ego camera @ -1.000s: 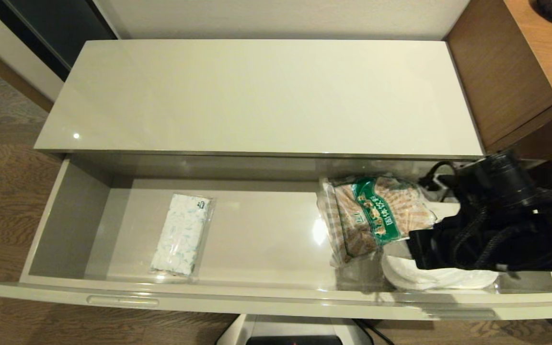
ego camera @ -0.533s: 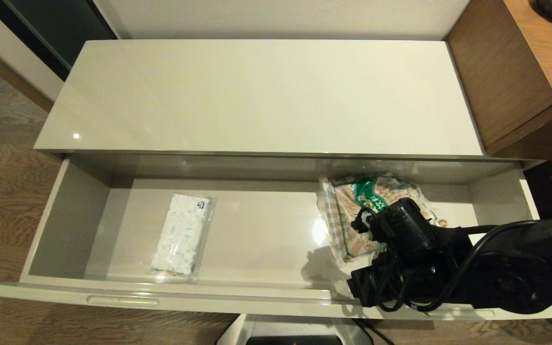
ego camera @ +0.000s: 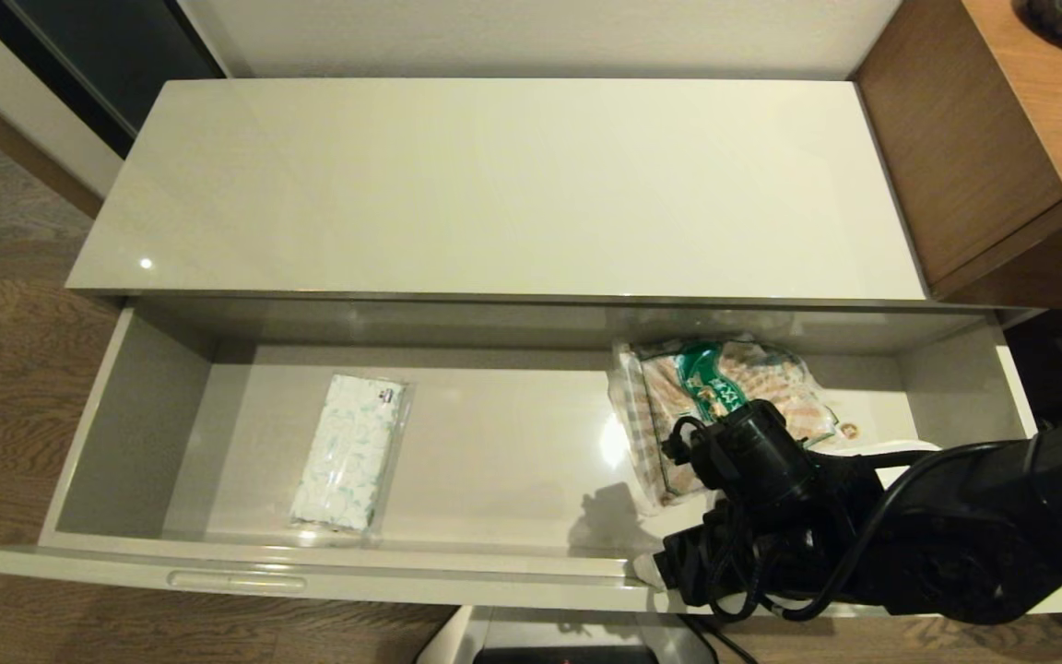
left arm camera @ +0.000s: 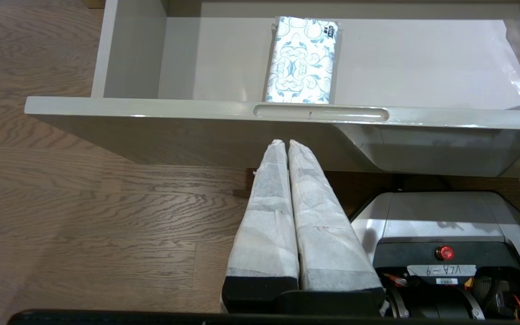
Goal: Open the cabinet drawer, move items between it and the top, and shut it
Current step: Take out the disposable slippers from the drawer
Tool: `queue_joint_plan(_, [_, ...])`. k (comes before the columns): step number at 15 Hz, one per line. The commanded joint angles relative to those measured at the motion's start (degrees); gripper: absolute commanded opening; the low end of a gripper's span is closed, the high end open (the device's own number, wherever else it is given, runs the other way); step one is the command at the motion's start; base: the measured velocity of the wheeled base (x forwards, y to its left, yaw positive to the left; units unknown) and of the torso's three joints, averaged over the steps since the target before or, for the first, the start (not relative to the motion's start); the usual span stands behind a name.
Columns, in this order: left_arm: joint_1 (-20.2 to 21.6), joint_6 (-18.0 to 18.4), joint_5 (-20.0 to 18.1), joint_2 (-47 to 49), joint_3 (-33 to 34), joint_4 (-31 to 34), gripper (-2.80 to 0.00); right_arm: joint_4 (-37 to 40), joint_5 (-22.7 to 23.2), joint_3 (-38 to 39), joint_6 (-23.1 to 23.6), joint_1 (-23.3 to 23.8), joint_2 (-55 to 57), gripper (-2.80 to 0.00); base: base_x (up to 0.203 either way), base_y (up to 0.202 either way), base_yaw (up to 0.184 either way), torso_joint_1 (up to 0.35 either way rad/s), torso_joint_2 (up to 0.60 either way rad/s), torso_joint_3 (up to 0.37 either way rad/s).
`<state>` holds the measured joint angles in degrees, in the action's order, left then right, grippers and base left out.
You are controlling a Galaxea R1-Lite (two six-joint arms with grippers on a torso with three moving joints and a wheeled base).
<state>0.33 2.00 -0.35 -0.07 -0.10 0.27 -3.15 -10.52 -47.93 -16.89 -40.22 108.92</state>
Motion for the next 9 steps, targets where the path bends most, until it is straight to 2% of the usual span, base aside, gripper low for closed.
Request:
queue_joint_plan(1, [0.0, 0.0, 0.0, 0.1, 0.0, 0.0, -2.8, -1.3, -0.2, 0.2, -1.8, 0.1, 1.3, 0.0, 0.0, 0.0, 0.0, 0.0, 0.0, 0.0])
queue_joint_plan(6, [0.0, 0.0, 0.0, 0.1, 0.0, 0.0, -2.8, -3.9, -0.6, 0.4, -2.4, 0.5, 0.3, 0.0, 0.0, 0.0, 0.0, 0.0, 0.0, 0.0])
queue_joint_plan(9, [0.0, 0.0, 0.0, 0.1, 0.0, 0.0, -2.8, -5.6, -0.2, 0.8, -2.6, 2.9, -3.6, 0.0, 0.0, 0.0, 0.0, 0.0, 0.0, 0.0])
